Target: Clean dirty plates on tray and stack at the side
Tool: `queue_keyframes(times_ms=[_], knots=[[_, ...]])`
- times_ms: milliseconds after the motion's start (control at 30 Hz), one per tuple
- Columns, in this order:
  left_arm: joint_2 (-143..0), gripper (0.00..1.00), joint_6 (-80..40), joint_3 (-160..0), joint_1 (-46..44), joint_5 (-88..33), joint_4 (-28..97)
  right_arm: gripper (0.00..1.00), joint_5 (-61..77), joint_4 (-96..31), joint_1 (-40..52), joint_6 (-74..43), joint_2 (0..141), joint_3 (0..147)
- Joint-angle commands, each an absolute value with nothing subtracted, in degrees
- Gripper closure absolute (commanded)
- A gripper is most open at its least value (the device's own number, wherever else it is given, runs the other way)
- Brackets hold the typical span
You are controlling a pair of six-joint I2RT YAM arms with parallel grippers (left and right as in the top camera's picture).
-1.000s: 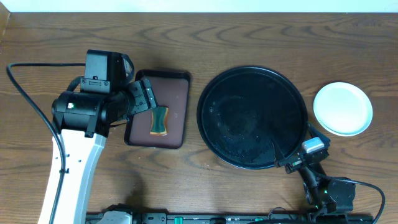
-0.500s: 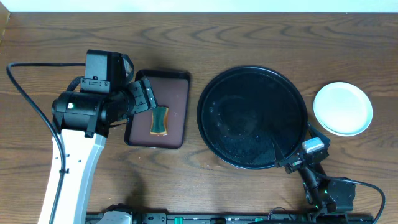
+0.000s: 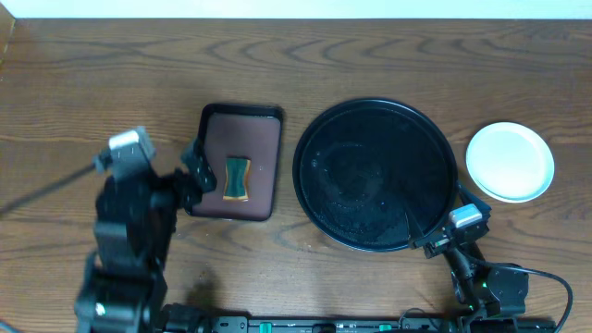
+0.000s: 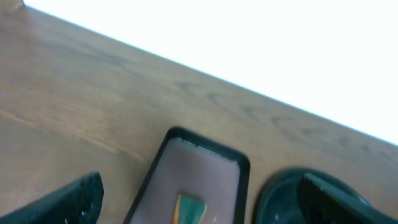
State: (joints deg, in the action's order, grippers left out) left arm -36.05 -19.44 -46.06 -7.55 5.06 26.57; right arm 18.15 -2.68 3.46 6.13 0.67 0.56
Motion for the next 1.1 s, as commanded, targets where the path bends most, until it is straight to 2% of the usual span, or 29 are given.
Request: queue_keyframes(times_ms=[0,400,633,933,1067], knots=[[-26.04,0.01,-17.74,-34.15,-7.4,6.26,16.95,0.01,18.04,-2.7,3.75,6.28,0.32,0.32],[-0.67,0.01,-17.8,-7.94,-6.96,6.26,-0.67,0.01,18.04,-2.7,3.75,6.28,0.32,0.32],[-0.08,0.01,-17.78,-0.73,-6.92,6.72,-7.42,0.01,18.04,-2.72,3.75,6.28,0.32,0.32],[-0.1,0.01,-17.82,-0.23,-6.92,6.7,3.05,0.01,18.04,-2.7,3.75,6.28,0.32,0.32],[-0.3,0.01,-17.8,-0.23,-6.92,6.7,3.62,0.01,18.04,-2.72,3.75,6.28,0.32,0.32]])
